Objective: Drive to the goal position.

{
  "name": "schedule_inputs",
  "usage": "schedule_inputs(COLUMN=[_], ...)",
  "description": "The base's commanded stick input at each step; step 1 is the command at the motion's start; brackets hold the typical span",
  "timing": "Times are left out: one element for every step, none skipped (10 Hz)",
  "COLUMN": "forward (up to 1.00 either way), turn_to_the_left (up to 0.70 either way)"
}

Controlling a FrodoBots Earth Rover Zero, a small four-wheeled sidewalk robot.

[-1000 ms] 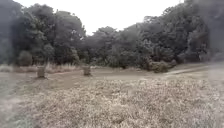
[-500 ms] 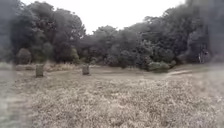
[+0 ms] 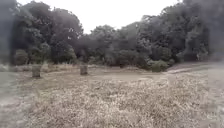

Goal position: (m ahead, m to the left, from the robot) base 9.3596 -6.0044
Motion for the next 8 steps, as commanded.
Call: schedule_inputs(forward=[0.45,0.00,0.00,0.00,0.00,0.00,0.00,0.00], turn_to_the_left=[0.00,0.00,0.00,0.00,0.00,0.00,0.00,0.00])
